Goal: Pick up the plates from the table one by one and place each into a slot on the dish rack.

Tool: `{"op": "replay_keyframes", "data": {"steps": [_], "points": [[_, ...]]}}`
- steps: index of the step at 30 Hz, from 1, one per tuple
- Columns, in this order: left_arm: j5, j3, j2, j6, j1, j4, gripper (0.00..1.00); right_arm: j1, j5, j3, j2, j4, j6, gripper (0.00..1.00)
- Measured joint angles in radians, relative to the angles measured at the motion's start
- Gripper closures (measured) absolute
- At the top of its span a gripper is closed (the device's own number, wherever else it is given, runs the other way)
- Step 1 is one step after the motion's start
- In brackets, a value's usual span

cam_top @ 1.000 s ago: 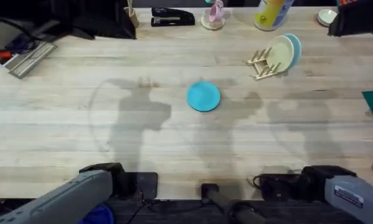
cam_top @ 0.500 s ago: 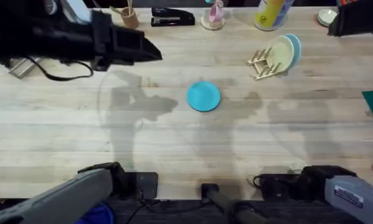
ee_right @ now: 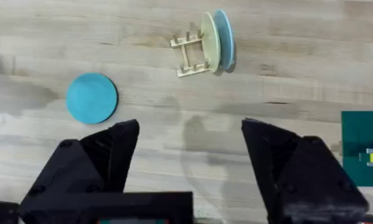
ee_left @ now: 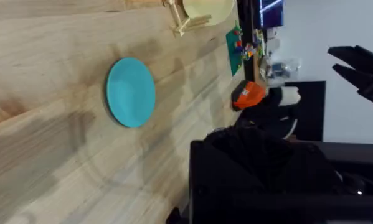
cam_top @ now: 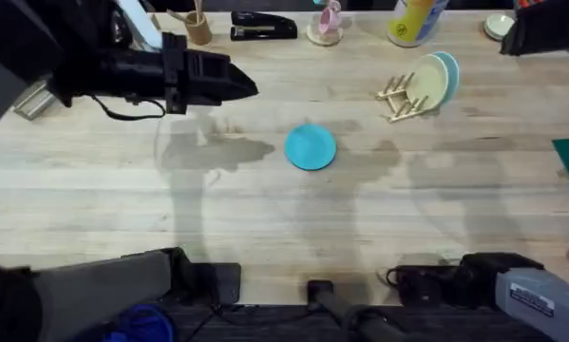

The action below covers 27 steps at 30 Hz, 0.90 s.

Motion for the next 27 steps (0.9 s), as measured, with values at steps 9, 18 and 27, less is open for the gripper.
{"op": "replay_keyframes", "data": {"steps": [9, 18, 27], "points": [[0.011, 0.0, 0.072, -0.011, -0.109, 0.101, 0.958, 0.0, 0.0, 0.0, 0.0, 0.0, 0.0, 0.01], [0.014, 0.0, 0.175, -0.039, -0.164, 0.132, 0.958, 0.0, 0.0, 0.0, 0.0, 0.0, 0.0, 0.01], [0.014, 0.0, 0.252, -0.047, -0.196, 0.156, 0.958, 0.0, 0.0, 0.0, 0.0, 0.0, 0.0, 0.01]]}}
